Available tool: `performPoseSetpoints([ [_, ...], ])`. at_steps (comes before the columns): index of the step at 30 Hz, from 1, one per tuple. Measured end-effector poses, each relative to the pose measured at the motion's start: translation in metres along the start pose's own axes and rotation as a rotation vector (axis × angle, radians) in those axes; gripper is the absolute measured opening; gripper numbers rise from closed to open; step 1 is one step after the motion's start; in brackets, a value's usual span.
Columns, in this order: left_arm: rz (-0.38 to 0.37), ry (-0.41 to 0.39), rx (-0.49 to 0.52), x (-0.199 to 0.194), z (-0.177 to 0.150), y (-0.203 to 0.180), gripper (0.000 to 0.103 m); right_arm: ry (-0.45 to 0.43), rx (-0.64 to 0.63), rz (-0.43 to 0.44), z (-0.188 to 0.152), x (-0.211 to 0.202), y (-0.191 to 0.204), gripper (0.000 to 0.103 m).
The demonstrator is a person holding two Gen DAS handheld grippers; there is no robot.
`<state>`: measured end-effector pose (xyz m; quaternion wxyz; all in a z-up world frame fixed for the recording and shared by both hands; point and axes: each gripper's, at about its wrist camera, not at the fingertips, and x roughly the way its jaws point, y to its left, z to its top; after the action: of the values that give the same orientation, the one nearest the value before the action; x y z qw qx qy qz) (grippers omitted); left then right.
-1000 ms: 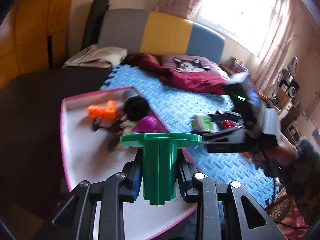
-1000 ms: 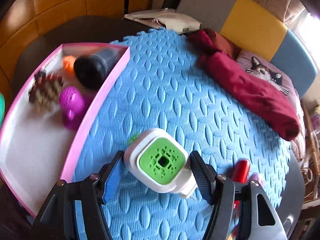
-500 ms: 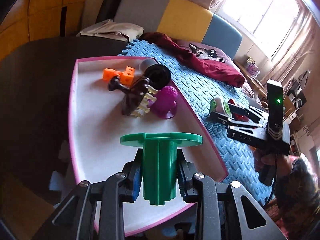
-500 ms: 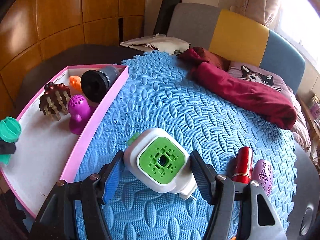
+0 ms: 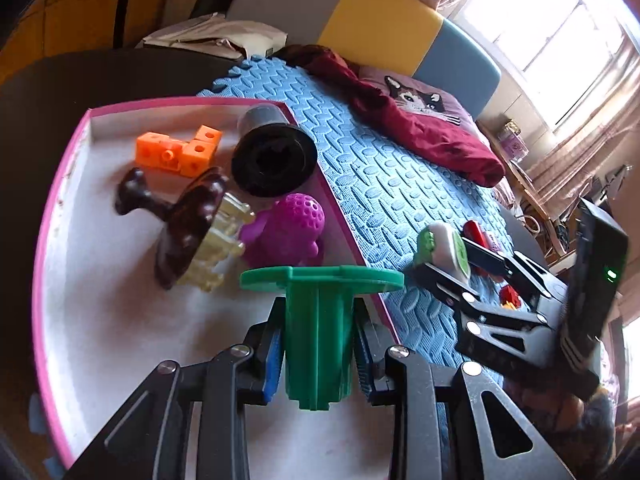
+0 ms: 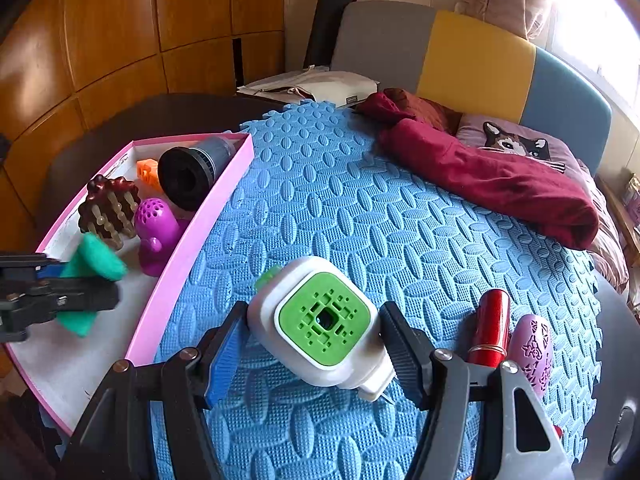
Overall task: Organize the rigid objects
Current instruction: 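Lower the green stand into the tray and open the left gripper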
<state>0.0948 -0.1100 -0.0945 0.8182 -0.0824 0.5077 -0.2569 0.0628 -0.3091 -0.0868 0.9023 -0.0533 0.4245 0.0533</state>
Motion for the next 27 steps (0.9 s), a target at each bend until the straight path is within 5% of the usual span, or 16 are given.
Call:
performPoseSetpoints([
  [3,0.011,0.008,-0.019,0.002,-0.002,0.002,0.047,0.001,0.013,0.009,0.000,0.000,-0.002,0.067],
  [27,0.208,-0.106,0.115,-0.062,-0.049,0.005,0.050,-0.003,-0.023,-0.032,-0.004,0.009,0.006,0.065],
])
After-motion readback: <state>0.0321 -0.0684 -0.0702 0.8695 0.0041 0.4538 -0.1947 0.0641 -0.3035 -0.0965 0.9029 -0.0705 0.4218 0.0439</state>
